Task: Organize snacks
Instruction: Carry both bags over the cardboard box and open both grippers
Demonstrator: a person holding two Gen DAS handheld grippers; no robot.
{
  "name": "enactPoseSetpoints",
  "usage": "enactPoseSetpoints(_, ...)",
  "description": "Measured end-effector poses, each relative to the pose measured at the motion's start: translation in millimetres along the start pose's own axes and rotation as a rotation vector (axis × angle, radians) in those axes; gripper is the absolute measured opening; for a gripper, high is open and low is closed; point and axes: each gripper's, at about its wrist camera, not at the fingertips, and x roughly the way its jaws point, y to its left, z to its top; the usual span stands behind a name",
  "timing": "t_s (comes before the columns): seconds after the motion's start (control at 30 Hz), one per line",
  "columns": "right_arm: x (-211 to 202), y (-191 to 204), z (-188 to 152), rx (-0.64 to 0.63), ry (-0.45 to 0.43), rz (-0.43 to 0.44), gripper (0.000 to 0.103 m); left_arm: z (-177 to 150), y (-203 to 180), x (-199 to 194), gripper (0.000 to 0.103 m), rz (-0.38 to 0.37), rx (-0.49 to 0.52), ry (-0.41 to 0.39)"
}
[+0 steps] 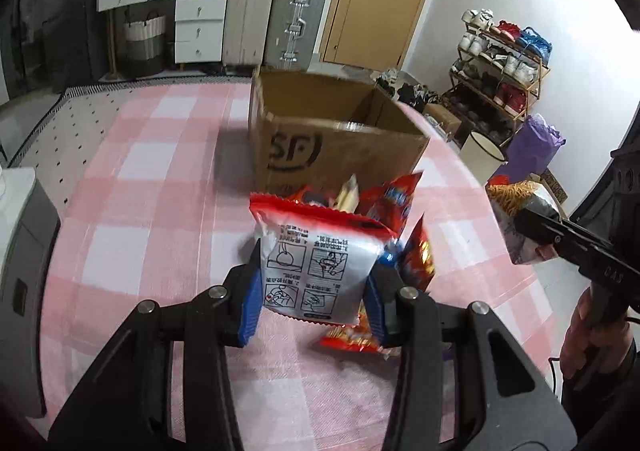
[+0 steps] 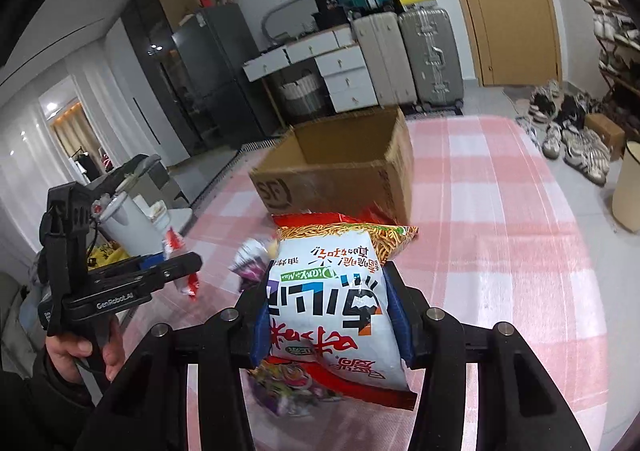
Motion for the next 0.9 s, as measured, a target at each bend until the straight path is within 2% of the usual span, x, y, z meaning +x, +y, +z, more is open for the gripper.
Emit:
enactPoseSetpoints(0.3, -17, 21, 45, -0.061, -0.069, 0.006, 0.049, 56, -18, -21, 0.040, -0.007, 0.043, -0.063)
enactPoseSetpoints(0.5, -14, 26, 72, -0.077, -0.088, 0.009, 0.049, 94, -30, -18, 0.040, -0.020, 0.072, -0.077)
enactPoseSetpoints(0.7, 8, 23, 101, -0.074, -0.080, 0.023, 0.049, 137, -34, 2, 0.040, -0.018, 0.089, -0.075)
enactPoseSetpoints(0.9, 47, 20, 133, -0.065, -0.059, 0.032, 0.049, 173, -36, 47, 0.040, 0.015, 0.110, -0.039)
